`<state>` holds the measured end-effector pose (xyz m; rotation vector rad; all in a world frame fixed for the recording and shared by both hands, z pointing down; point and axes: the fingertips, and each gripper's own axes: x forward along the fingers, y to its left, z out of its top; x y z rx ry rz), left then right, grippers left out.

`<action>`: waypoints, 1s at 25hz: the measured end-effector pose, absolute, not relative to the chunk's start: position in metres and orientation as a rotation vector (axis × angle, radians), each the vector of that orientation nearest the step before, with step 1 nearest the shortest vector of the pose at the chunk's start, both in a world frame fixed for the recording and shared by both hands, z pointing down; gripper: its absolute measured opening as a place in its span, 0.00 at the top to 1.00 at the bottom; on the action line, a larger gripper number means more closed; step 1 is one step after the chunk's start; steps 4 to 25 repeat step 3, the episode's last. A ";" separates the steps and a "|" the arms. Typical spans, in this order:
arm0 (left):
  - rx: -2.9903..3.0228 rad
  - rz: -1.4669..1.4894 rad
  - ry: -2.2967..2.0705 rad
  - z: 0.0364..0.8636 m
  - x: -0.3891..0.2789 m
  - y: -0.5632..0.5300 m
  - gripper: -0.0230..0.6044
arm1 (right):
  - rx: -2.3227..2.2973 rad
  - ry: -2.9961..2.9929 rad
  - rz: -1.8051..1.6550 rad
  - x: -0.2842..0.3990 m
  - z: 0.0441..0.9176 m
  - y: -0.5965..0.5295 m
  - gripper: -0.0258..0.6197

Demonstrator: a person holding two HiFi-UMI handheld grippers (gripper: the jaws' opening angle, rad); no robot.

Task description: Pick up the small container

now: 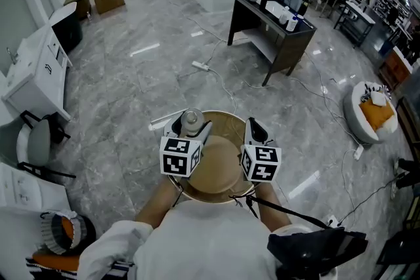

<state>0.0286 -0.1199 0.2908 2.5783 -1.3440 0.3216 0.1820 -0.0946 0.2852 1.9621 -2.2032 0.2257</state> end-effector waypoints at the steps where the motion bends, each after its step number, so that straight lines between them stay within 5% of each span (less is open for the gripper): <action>1: 2.580 0.318 -1.345 0.290 0.028 -0.120 0.43 | 1.962 -2.203 0.227 0.182 0.285 -0.095 0.93; 25: 2.585 0.306 -1.348 0.289 0.028 -0.119 0.43 | 1.961 -2.203 0.229 0.182 0.286 -0.095 0.92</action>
